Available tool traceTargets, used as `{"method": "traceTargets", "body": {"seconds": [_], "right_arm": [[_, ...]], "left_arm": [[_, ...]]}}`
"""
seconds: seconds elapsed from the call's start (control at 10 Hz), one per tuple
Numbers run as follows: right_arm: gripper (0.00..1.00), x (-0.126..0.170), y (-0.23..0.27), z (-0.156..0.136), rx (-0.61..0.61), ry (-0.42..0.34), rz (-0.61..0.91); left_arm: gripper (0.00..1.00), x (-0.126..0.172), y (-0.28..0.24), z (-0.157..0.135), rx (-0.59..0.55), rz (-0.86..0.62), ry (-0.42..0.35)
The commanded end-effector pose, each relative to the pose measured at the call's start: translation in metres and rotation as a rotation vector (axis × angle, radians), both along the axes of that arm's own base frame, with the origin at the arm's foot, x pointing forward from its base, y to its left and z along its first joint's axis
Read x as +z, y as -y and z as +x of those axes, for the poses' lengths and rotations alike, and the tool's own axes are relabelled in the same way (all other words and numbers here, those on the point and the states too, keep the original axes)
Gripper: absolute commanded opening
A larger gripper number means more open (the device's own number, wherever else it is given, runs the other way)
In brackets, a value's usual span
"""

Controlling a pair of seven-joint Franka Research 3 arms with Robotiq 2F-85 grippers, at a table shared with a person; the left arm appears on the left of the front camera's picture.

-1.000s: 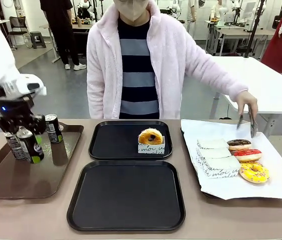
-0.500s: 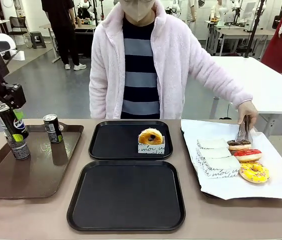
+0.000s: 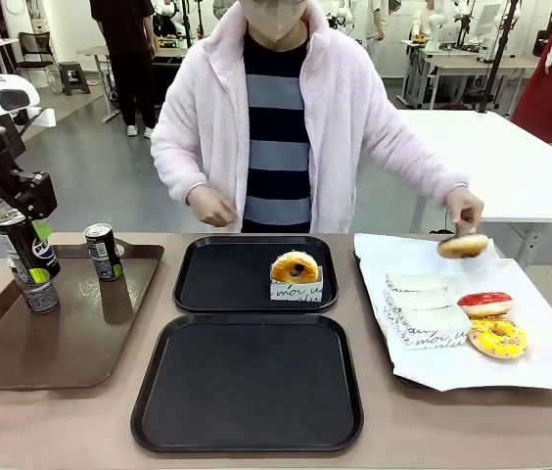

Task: Set up donuts and drinks on trays.
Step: Pick up one Pepsi coke and place it on the Flat Tray.

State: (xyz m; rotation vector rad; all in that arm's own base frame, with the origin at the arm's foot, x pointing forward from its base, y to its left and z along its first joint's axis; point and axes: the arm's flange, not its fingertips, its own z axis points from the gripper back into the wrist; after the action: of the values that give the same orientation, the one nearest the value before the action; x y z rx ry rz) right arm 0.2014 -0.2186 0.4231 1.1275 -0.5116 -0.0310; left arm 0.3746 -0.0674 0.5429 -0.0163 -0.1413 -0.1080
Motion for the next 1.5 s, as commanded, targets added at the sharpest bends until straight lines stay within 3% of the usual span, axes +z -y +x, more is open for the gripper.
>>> {"method": "traceTargets", "body": {"seconds": [0.0, 0.4, 0.9, 1.1, 1.2, 1.4], "right_arm": [[1.00, 0.000, 0.001, 0.000, 0.002, 0.017, 0.011], [1.00, 0.000, 0.001, 0.000, 0.002, 0.017, 0.011], [1.00, 0.000, 0.001, 0.000, 0.002, 0.017, 0.011], [1.00, 0.000, 0.001, 0.000, 0.002, 0.017, 0.011], [1.00, 0.000, 0.001, 0.000, 0.002, 0.017, 0.011], [1.00, 0.000, 0.001, 0.000, 0.002, 0.017, 0.011]], "left_arm": [[0.58, -0.002, 0.010, -0.005, 0.010, -0.031, 0.033], [0.58, -0.020, 0.092, -0.006, -0.125, -0.075, -0.011], [0.58, -0.049, 0.179, -0.017, -0.224, 0.024, -0.038], [0.58, -0.045, 0.174, -0.020, -0.179, 0.059, -0.020], [0.58, -0.058, 0.177, -0.022, -0.252, 0.009, -0.058], [0.58, -0.057, 0.177, -0.021, -0.232, 0.028, -0.050]]}}
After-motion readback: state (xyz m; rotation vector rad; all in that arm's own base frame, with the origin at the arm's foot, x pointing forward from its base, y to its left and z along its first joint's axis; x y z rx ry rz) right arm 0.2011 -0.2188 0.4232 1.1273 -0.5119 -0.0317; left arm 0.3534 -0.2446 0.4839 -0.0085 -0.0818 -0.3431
